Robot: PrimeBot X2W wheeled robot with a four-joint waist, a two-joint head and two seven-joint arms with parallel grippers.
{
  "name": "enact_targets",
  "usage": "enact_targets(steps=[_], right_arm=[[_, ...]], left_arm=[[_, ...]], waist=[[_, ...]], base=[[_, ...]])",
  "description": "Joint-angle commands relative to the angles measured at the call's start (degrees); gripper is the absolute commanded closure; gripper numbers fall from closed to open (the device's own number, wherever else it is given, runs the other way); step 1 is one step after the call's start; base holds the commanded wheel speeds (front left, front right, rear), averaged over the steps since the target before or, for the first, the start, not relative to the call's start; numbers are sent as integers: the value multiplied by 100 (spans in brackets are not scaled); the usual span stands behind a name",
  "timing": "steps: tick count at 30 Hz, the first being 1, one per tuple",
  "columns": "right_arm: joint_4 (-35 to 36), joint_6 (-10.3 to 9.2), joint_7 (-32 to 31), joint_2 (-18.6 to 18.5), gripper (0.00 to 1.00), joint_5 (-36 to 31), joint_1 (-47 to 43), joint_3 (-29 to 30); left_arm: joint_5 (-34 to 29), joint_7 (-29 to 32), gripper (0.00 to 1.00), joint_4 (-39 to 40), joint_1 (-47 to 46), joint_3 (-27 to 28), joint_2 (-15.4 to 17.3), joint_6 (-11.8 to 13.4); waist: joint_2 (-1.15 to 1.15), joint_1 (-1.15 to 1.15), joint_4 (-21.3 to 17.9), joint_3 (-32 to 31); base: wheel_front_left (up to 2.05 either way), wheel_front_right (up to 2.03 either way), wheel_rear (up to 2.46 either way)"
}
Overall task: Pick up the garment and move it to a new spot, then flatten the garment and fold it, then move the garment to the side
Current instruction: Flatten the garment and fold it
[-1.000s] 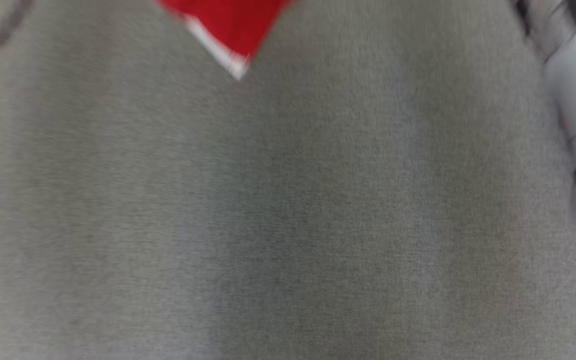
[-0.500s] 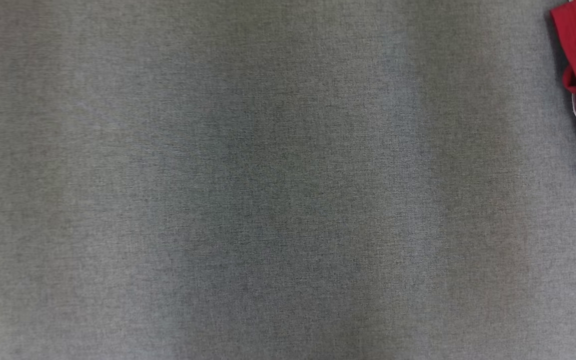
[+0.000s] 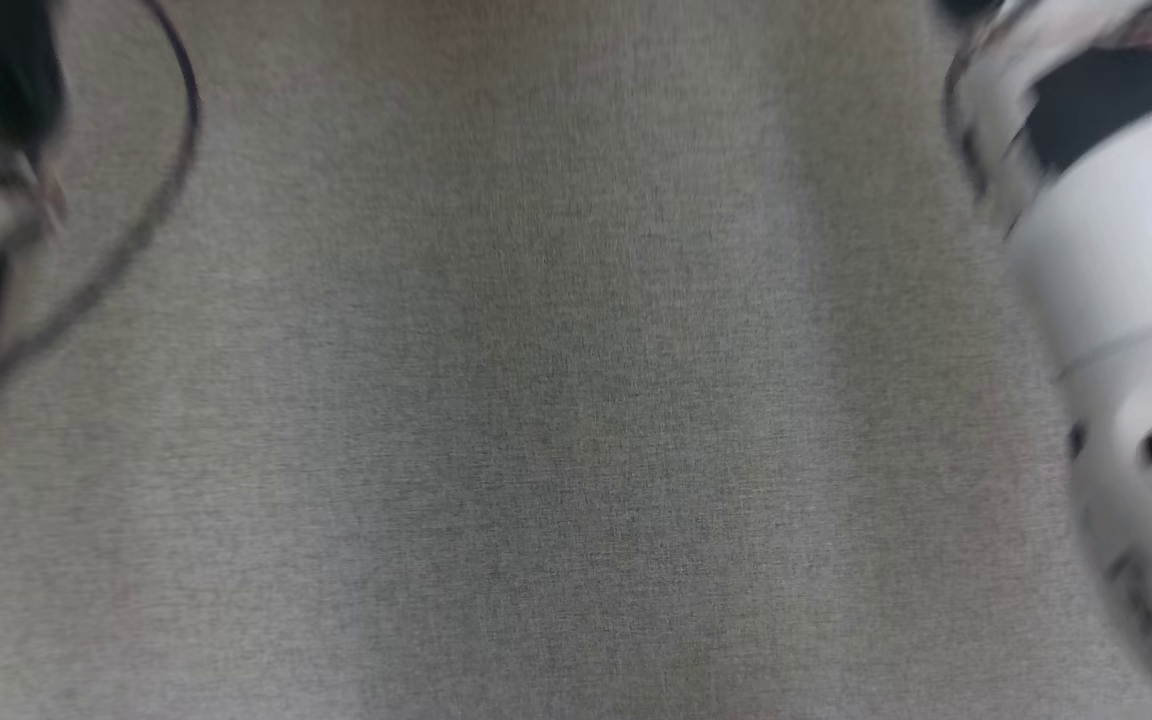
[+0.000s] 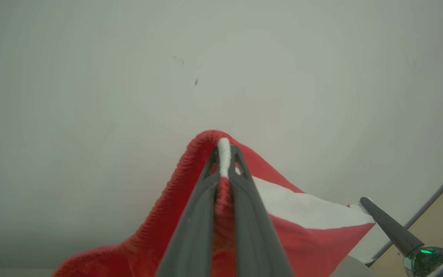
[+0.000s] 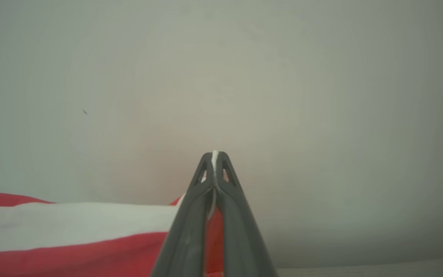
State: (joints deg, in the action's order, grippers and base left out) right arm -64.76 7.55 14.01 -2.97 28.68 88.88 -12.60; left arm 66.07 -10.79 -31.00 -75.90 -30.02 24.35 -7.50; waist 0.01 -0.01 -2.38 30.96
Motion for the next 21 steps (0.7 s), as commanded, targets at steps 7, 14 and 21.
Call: enact_targets(steps=[7, 14, 21], right_arm=[[1434, -12, 34, -480, 100, 913, -2339, -418], [2838, -12, -70, -1006, 100, 1340, -4681, -344], [4108, -14, -464, -1064, 100, 1249, -6844, 229]], left_arm=[[231, -352, 100, 1129, 2201, 57, 160, 183], [32, -444, 100, 2213, 4276, 124, 70, 570], [-417, -444, 100, 2710, 6014, 481, -244, 731]], waist=[[-1, 1, 275, -965], [-1, 1, 395, -1516], [-1, 1, 516, -1883]], base=[[0, 0, 0], [0, 0, 0], [0, 0, 0]])
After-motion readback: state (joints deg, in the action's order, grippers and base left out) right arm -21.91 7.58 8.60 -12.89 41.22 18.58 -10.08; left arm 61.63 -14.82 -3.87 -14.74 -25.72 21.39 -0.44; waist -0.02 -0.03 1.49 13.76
